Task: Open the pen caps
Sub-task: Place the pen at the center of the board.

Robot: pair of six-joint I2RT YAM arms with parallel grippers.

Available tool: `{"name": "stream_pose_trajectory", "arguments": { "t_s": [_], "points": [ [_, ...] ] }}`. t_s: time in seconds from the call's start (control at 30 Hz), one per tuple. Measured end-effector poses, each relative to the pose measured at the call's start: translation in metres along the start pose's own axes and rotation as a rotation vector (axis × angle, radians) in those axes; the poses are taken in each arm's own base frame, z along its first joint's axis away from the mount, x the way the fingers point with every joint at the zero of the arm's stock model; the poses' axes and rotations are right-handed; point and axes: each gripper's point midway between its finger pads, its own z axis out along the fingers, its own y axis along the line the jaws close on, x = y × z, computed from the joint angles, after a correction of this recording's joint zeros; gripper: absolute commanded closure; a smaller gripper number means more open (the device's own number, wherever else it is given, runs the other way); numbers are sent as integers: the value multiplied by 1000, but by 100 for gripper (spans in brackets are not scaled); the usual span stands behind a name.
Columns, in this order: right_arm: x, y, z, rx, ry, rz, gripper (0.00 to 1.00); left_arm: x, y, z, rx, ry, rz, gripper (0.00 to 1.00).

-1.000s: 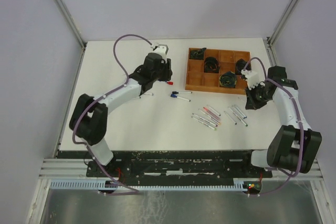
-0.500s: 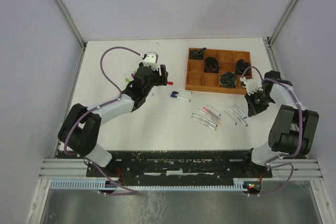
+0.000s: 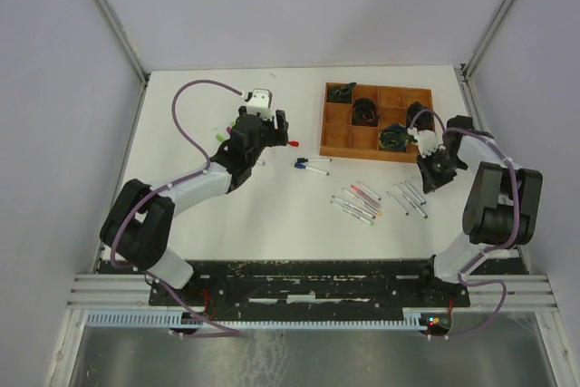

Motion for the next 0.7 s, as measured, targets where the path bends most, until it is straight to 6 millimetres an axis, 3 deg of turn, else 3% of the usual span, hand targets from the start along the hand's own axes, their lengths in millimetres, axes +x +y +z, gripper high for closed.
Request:
{"name": "stream_pose_trajectory", "arguments": {
  "t_s": [0.1, 0.3, 0.7],
  "points": [
    [-1, 0, 3, 11, 11, -6, 77, 0, 0, 0, -1, 0, 0, 24],
    [2, -3, 8, 17, 32, 6, 64, 0, 1, 0, -5, 0, 0, 24],
    [3, -2, 11, 14, 44, 7, 63, 0, 5, 0, -25, -3, 1, 24]
  ]
}}
